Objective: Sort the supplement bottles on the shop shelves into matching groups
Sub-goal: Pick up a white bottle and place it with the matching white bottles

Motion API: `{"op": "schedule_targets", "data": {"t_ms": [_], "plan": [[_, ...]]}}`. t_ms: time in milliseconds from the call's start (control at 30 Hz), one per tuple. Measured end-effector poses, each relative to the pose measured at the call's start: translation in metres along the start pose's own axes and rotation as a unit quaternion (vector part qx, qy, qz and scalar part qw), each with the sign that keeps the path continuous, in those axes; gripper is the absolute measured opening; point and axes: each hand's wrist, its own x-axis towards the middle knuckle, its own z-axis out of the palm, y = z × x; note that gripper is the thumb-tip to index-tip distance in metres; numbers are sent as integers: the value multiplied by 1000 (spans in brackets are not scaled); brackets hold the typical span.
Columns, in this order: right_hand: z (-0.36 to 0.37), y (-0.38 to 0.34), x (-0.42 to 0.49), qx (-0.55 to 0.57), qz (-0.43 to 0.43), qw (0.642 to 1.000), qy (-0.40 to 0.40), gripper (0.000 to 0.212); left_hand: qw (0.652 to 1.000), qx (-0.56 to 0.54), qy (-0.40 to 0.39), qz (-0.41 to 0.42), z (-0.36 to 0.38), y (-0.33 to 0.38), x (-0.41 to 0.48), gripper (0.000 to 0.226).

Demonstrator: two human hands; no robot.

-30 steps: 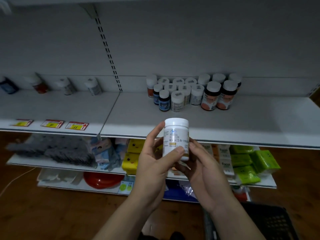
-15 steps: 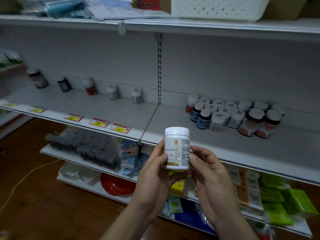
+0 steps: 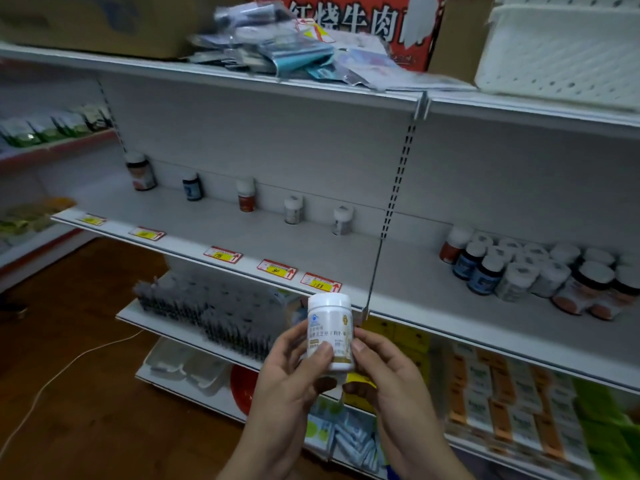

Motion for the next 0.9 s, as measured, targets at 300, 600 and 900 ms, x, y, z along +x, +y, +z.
{"op": "schedule_targets", "data": {"t_ms": [300, 600, 900], "plan": [[58, 8, 36, -53, 0, 998, -16, 30, 1000, 0, 8, -1, -45, 28, 37, 34], [83, 21, 143, -91, -13, 996, -18, 25, 992, 110, 64, 22, -77, 30, 139, 32], [115, 14, 289, -214, -63, 975, -13, 22, 945, 322, 36, 54, -85, 61, 272, 35]]}}
